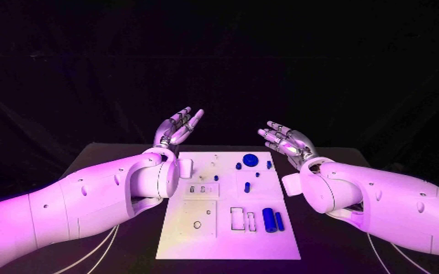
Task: Assemble the parts on the task board
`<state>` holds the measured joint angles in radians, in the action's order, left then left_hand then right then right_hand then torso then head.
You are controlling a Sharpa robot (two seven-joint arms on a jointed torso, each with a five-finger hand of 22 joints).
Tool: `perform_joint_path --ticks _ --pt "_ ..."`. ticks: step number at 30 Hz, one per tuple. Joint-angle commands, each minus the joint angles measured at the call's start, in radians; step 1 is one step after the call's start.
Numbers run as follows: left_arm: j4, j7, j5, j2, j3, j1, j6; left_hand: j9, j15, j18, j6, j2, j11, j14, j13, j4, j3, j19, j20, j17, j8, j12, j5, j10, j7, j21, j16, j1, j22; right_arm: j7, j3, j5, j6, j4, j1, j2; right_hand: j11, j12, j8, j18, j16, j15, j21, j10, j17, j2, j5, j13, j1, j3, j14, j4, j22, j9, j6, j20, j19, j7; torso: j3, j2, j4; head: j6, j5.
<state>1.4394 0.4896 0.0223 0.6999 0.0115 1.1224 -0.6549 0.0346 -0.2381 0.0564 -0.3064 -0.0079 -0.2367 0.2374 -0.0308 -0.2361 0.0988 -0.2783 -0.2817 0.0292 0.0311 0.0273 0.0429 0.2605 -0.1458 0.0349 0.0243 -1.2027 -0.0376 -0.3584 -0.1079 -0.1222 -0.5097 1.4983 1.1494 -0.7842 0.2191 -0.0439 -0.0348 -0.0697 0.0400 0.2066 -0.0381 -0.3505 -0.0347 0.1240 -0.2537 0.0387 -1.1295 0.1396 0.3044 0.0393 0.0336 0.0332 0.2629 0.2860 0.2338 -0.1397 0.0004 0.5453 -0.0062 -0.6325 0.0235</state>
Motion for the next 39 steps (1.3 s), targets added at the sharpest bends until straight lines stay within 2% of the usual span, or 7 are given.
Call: perform_joint_path --ticks 1,4,9,13,20,33,39 --pt "0.000 0.004 0.001 -0.002 -0.001 0.001 0.044 0.004 -0.017 0.028 -0.037 0.004 -0.017 0.025 -0.005 -0.005 0.002 -0.001 -0.011 0.004 0.010 0.009 0.006 0.040 -0.138 0.005 0.009 -0.042 -0.002 0.080 -0.006 -0.086 0.143 -0.007 0.009 -0.001 0.021 -0.078 -0.056 -0.067 0.066 0.015 -0.078 -0.421 -0.027 -0.011 -0.011 0.030 -0.123 0.020 0.370 0.074 0.040 0.028 0.287 0.005 0.290 -0.136 0.0001 0.000 -0.0001 0.000 0.000" --pt "0.000 0.004 0.001 -0.002 -0.001 0.001 0.044 0.012 -0.017 0.019 -0.108 0.006 -0.031 0.107 -0.013 -0.003 -0.004 -0.043 -0.016 0.012 0.023 0.024 0.007 0.131 -0.148 0.024 0.023 -0.047 -0.010 0.087 -0.010 -0.092 0.155 -0.010 0.012 -0.001 -0.003 -0.088 -0.076 -0.091 0.090 -0.009 -0.110 -0.512 -0.032 -0.026 0.005 0.027 -0.171 0.039 0.529 0.110 0.050 0.035 0.430 0.005 0.416 -0.107 0.0001 0.000 -0.0001 0.000 0.000" --pt "0.035 0.021 -0.065 0.063 -0.001 0.002 0.062 0.020 -0.004 0.021 -0.214 0.005 -0.026 0.250 -0.019 0.010 -0.011 -0.165 -0.011 0.022 0.039 0.036 0.005 0.255 -0.145 0.059 0.043 -0.066 -0.025 0.048 -0.006 -0.470 0.022 -0.020 0.040 -0.025 -0.031 -0.075 -0.077 -0.116 0.090 -0.042 -0.142 -0.602 -0.030 -0.052 0.035 0.024 -0.200 0.073 0.647 0.138 0.051 0.033 0.597 -0.003 0.545 -0.081 0.0065 0.016 -0.0054 -0.006 0.000" --pt "0.051 0.032 -0.075 0.078 -0.001 0.003 0.052 0.027 0.020 0.068 -0.340 0.012 -0.010 0.495 -0.028 0.022 -0.018 -0.418 -0.011 0.038 0.057 0.054 0.006 0.433 -0.143 0.139 0.081 -0.085 -0.058 0.056 -0.003 -0.592 0.005 -0.007 0.046 -0.037 -0.043 -0.060 -0.067 -0.117 0.081 -0.057 -0.153 -0.647 -0.031 -0.064 0.034 0.024 -0.199 0.097 0.702 0.140 0.047 0.032 0.637 -0.019 0.613 -0.071 0.0100 0.024 -0.0058 -0.002 -0.001" --pt "0.089 0.024 -0.100 0.105 -0.004 0.006 0.083 0.038 0.067 0.129 -0.561 0.024 0.023 0.711 -0.038 0.039 -0.036 -0.557 -0.001 0.054 0.088 0.085 0.007 0.644 -0.120 0.200 0.127 -0.114 -0.068 0.092 -0.001 -0.740 0.008 -0.003 0.068 -0.049 -0.065 -0.029 -0.049 -0.116 0.065 -0.090 -0.157 -0.730 -0.040 -0.098 0.030 0.027 -0.187 0.160 0.813 0.133 0.037 0.035 0.702 -0.056 0.725 -0.058 0.0183 0.042 -0.0041 -0.009 -0.004" --pt "0.215 -0.026 -0.113 0.182 -0.017 0.034 0.149 0.039 0.110 0.129 -0.652 -0.013 0.063 0.844 -0.045 0.115 -0.069 -0.665 0.038 0.081 0.113 0.100 0.008 0.771 -0.084 0.247 0.146 -0.178 -0.073 0.249 -0.001 -1.099 0.170 -0.067 0.182 0.003 -0.136 -0.040 -0.076 -0.114 0.237 -0.206 -0.366 -0.860 -0.187 -0.150 0.015 0.054 -0.186 0.138 1.171 0.116 0.137 0.060 0.808 -0.189 1.062 -0.010 0.0304 0.114 0.0111 0.005 -0.029" --pt "0.253 -0.026 -0.114 0.201 -0.018 0.046 0.158 0.039 0.112 0.129 -0.657 -0.009 0.065 0.853 -0.043 0.118 -0.079 -0.671 0.040 0.083 0.112 0.096 0.009 0.778 -0.082 0.247 0.141 -0.176 -0.071 0.372 -0.001 -1.301 0.211 -0.099 0.211 0.047 -0.142 -0.023 -0.053 -0.109 0.384 -0.216 -0.467 -0.830 -0.337 -0.163 0.036 0.064 -0.162 0.150 1.201 0.068 0.201 0.057 0.792 -0.207 1.142 -0.005 0.0344 0.157 0.0236 0.007 -0.034"
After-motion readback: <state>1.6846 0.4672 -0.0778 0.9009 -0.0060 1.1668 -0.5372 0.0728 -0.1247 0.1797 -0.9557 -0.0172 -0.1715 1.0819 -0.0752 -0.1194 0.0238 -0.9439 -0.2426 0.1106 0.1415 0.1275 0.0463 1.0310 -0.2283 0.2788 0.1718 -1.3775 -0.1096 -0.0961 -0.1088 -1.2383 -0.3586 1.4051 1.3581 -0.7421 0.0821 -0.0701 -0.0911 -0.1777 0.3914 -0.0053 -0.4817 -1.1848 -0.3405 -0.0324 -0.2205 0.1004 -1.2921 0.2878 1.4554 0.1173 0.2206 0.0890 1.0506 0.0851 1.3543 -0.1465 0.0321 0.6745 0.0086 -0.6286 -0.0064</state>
